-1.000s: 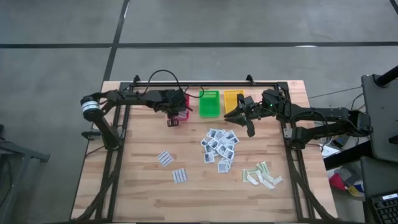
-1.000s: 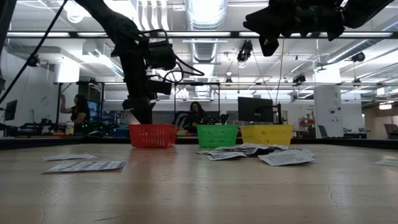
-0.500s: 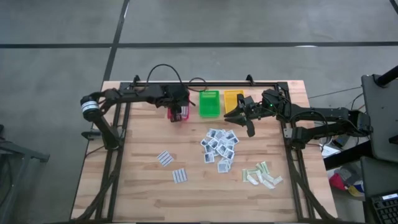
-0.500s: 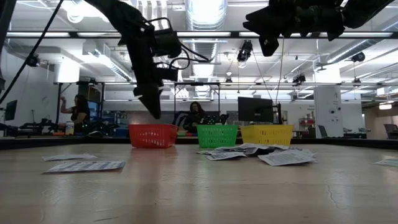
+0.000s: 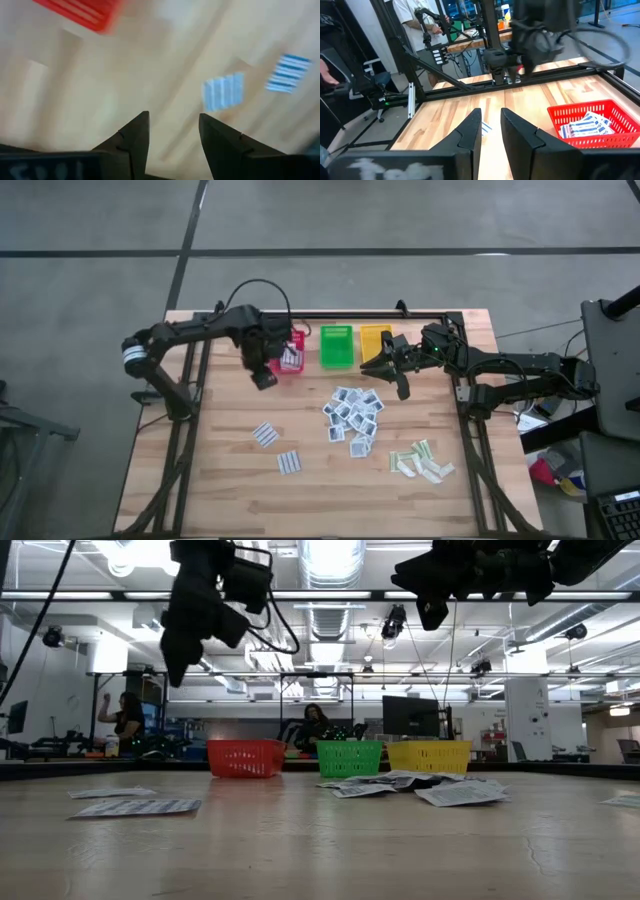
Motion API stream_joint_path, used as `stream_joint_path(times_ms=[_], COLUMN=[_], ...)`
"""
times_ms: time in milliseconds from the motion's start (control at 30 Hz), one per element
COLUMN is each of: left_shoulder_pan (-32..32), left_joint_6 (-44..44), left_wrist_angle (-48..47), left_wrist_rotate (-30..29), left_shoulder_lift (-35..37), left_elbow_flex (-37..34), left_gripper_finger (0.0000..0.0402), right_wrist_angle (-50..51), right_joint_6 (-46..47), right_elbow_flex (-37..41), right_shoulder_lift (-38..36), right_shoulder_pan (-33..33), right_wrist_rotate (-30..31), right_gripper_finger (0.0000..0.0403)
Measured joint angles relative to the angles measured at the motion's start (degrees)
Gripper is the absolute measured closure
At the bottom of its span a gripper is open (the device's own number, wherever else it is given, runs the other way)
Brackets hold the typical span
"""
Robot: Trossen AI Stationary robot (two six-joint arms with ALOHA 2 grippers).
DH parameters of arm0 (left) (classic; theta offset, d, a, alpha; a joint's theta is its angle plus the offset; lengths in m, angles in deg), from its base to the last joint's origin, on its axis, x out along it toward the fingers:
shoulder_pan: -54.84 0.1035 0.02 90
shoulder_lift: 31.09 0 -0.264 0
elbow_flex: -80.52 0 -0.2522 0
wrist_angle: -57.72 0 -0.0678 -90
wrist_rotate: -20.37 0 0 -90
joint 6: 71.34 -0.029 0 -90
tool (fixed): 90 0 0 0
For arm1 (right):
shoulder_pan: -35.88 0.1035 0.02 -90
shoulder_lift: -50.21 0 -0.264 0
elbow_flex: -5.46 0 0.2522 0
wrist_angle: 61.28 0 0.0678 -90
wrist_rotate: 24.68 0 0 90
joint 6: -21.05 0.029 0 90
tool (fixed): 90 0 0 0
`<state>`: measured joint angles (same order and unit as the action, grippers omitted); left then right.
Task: Pick & Place First Aid Supplies
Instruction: Put the blue bandage into the red basket
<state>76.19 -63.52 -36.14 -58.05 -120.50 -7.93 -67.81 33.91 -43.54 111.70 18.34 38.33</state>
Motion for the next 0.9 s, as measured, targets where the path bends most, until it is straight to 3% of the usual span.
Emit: stream_joint_path(times_ms=[233,467,700,900], left_shoulder_pan=[-9.8,-23.2,-34.7,-38.2], left_joint_6=[12.8,26.6,30.5,33.5], left_wrist_angle=[3.5,14.9,28.4,31.5], left_wrist_rotate=[2.4,2.4,-0.5,-6.6], left_shoulder_lift=[7.4,12.8,12.3,9.7], left_elbow_flex=[-9.3,-18.5,-23.8,-26.9], left_gripper_finger=[0.0236,0.0236,0.0238,0.0238], right_wrist_angle=[0.0,0.3,0.4,0.3], right_joint_6=[0.0,0.0,0.0,0.0], right_elbow_flex=[0.0,0.0,0.0,0.0], right_shoulder_lift=[0.0,0.0,0.0,0.0], right_shoulder_pan=[0.0,0.0,0.0,0.0], right_wrist_rotate=[0.0,0.0,0.0,0.0], right_gripper_finger=[0.0323,0.0316,0.0327,0.0335])
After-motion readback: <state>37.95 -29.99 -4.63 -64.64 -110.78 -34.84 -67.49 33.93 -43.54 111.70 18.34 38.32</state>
